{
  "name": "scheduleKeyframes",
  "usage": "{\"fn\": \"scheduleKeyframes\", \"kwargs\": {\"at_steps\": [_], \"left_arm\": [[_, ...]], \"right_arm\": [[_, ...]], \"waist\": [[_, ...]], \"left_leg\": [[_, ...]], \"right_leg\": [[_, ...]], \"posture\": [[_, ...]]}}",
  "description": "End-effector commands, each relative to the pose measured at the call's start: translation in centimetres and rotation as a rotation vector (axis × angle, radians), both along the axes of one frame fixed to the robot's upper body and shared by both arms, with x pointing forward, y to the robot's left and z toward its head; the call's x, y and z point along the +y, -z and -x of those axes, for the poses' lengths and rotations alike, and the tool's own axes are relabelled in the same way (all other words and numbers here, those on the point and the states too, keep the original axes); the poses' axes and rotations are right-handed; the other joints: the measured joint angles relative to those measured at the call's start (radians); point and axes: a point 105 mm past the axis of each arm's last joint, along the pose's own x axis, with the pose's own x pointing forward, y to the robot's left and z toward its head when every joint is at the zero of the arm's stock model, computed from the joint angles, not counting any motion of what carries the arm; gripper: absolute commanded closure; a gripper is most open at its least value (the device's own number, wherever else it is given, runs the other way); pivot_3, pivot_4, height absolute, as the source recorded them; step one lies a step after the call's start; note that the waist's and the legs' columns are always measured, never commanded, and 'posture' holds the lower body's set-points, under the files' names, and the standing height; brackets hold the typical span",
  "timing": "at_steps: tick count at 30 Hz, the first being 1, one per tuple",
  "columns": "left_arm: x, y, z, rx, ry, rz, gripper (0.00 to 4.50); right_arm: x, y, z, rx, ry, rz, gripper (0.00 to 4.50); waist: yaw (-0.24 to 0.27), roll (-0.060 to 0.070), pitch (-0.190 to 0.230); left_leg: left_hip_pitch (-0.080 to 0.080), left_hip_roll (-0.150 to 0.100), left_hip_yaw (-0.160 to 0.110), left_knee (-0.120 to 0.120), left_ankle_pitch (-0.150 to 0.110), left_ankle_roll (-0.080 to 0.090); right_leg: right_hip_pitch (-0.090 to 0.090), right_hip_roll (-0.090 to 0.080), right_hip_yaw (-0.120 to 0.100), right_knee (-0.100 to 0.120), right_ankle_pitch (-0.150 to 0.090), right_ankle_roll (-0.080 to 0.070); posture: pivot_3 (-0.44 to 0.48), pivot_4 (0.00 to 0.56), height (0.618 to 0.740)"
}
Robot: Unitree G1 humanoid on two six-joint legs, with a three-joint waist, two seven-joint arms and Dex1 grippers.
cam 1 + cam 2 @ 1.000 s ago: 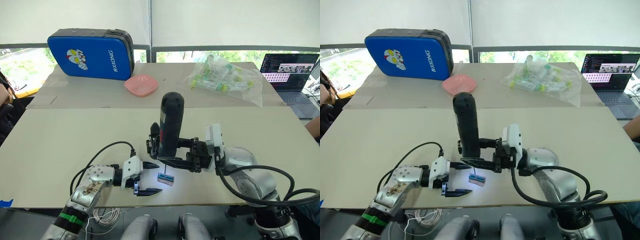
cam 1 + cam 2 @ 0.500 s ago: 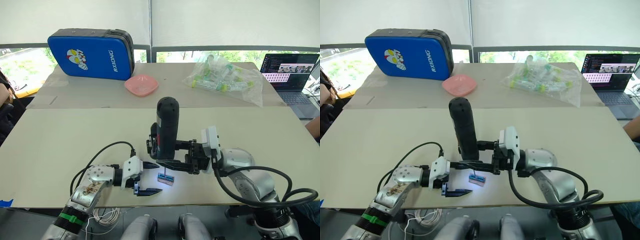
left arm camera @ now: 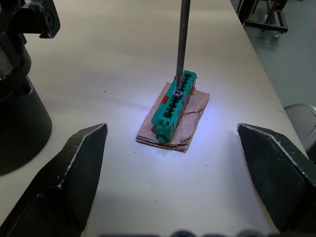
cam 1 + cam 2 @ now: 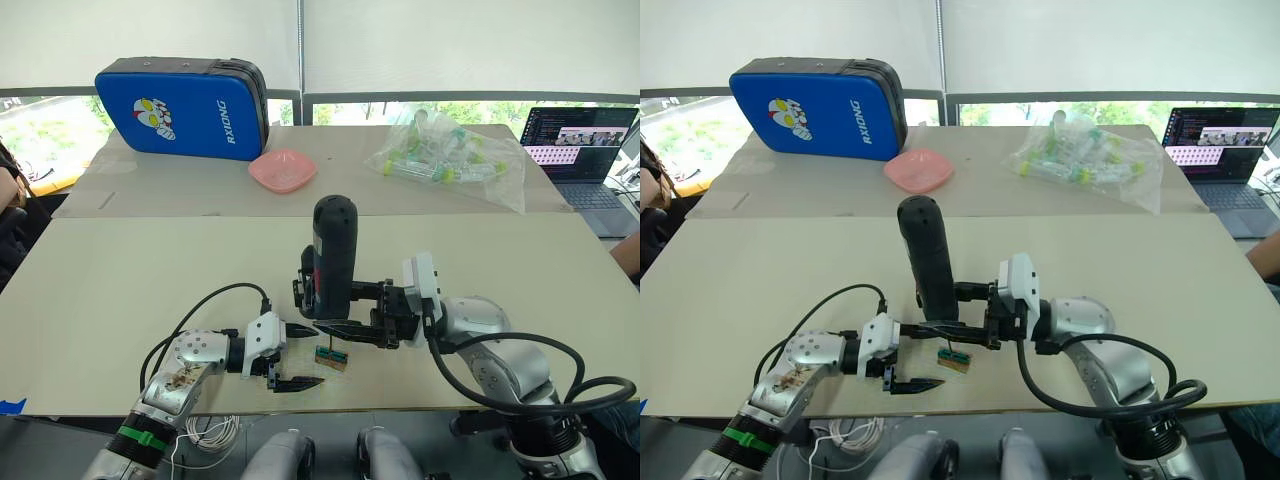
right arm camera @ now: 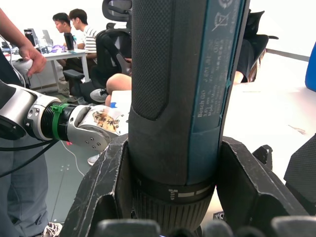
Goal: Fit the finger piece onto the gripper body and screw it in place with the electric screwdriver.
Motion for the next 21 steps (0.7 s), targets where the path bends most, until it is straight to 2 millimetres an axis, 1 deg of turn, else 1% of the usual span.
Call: {"fn": "scheduleKeyframes", "kwargs": {"at_steps": [1, 21], "left_arm": [[-0.02, 0.55, 0.44, 0.019, 0.008, -0.007, 0.06], [0.14, 0.76, 0.56, 0.023, 0.007, -0.009, 0.06]], "right_arm": [[0.2, -1.08, 0.52, -0.053, -0.018, -0.031, 2.54], [0.23, -0.85, 0.36, -0.053, -0.01, -0.022, 2.54]], "waist": [[0.0, 0.0, 0.0], [0.0, 0.0, 0.0]], "left_leg": [[0.0, 0.0, 0.0, 0.0, 0.0, 0.0], [0.0, 0.0, 0.0, 0.0, 0.0, 0.0]], "right_leg": [[0.0, 0.0, 0.0, 0.0, 0.0, 0.0], [0.0, 0.0, 0.0, 0.0, 0.0, 0.0]], "posture": [[0.0, 0.15, 0.74], [0.0, 0.15, 0.74]]}}
